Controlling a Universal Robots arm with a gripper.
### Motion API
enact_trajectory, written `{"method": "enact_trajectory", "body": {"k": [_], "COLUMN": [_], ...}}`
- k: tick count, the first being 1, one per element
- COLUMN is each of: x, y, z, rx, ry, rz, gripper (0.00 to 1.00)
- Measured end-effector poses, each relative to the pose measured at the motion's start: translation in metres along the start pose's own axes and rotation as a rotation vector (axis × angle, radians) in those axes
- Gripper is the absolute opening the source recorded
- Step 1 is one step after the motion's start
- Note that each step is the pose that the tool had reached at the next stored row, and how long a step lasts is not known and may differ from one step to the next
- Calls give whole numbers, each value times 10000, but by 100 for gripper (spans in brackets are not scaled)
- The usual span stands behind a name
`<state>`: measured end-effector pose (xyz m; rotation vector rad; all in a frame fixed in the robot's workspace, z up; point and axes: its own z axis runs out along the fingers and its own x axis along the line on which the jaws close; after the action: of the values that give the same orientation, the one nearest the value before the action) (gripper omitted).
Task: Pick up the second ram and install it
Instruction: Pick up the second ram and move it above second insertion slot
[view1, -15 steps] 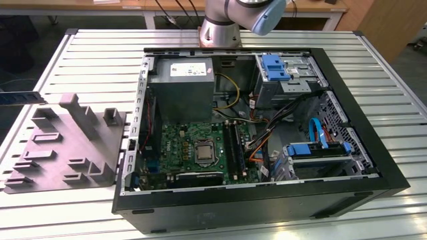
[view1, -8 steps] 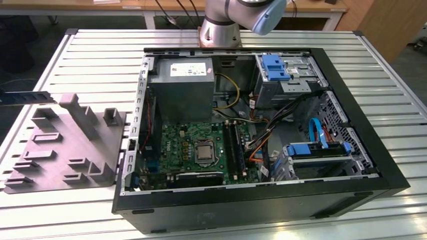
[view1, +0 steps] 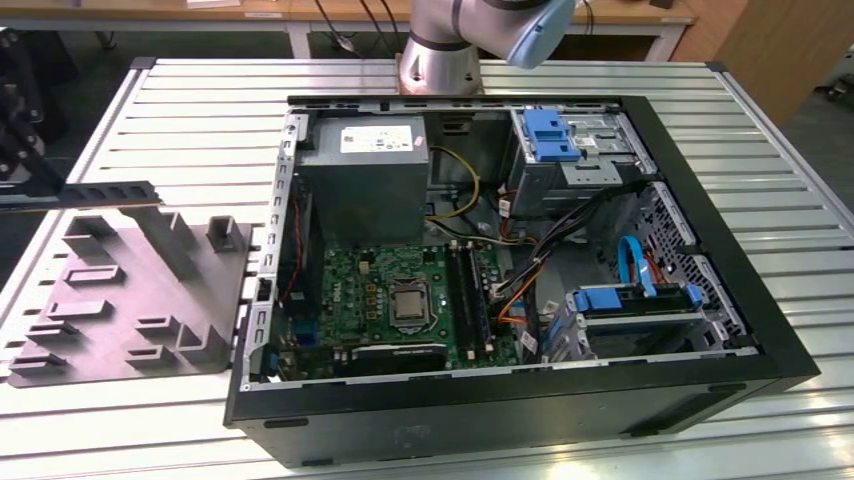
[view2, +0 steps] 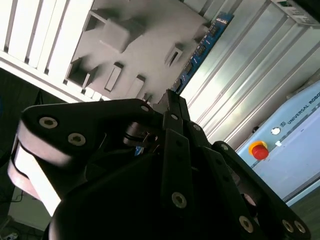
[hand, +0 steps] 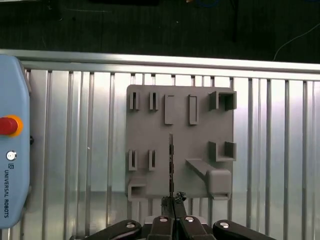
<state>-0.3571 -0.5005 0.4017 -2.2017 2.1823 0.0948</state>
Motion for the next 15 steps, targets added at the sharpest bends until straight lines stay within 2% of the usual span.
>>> {"method": "enact_trajectory", "body": {"k": [15], "x": [5], "y": [-681], "z": [-9], "rx": [-13], "ry": [-22], "rz": [1], "gripper": [11]}}
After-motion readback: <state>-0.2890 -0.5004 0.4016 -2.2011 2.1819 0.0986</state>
